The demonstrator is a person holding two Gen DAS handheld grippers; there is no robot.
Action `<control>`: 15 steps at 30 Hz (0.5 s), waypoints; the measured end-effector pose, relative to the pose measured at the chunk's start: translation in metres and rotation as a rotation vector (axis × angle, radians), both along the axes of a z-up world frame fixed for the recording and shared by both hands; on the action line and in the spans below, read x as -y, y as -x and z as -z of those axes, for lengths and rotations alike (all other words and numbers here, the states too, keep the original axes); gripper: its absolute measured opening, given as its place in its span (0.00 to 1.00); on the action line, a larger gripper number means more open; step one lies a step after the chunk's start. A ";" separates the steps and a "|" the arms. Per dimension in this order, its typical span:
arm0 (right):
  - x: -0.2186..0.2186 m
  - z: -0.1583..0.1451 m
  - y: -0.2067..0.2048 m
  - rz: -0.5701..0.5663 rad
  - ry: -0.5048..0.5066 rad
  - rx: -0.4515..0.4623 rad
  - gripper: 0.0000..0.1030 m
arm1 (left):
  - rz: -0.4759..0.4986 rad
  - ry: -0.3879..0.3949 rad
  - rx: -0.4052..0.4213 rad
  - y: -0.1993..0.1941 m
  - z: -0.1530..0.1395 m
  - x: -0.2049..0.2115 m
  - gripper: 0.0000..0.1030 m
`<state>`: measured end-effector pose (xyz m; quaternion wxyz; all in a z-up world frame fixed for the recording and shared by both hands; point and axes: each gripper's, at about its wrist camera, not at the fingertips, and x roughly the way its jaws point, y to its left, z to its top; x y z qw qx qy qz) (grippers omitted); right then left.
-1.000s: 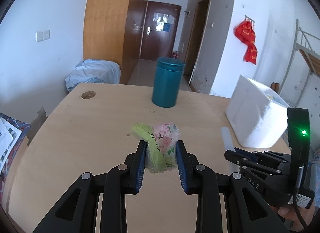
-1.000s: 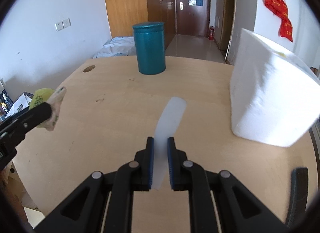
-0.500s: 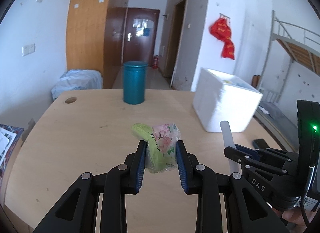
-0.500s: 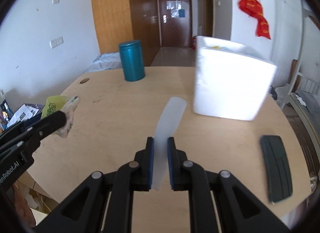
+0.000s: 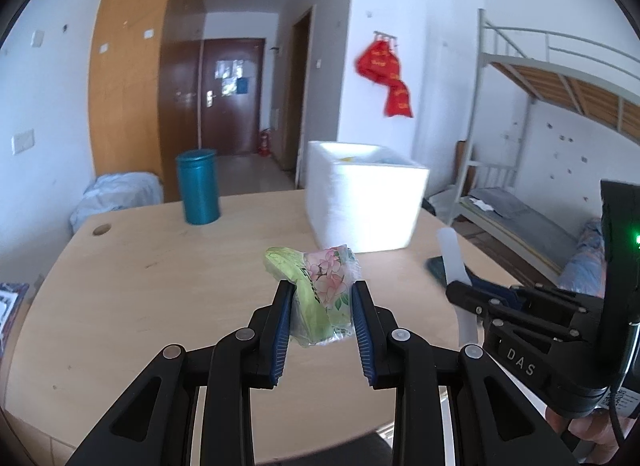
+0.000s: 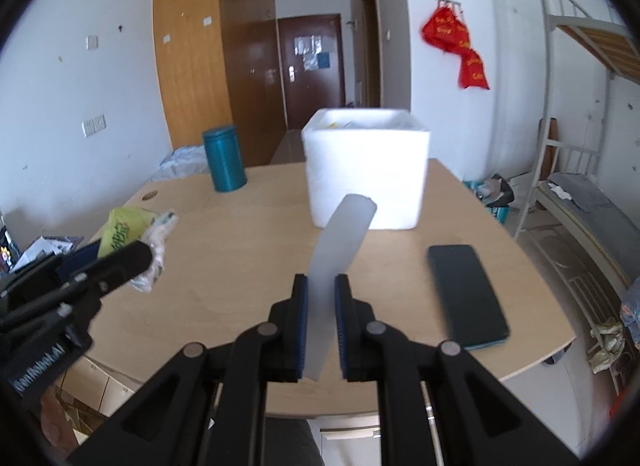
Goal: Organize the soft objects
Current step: 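Carry the tissue pack and foam tube over the white foam box with both tools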
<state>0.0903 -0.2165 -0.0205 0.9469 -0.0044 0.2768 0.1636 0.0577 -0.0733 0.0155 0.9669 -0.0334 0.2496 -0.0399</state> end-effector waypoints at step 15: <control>0.011 0.002 -0.035 0.012 -0.002 0.019 0.15 | 0.085 -0.028 0.048 -0.026 -0.013 0.044 0.30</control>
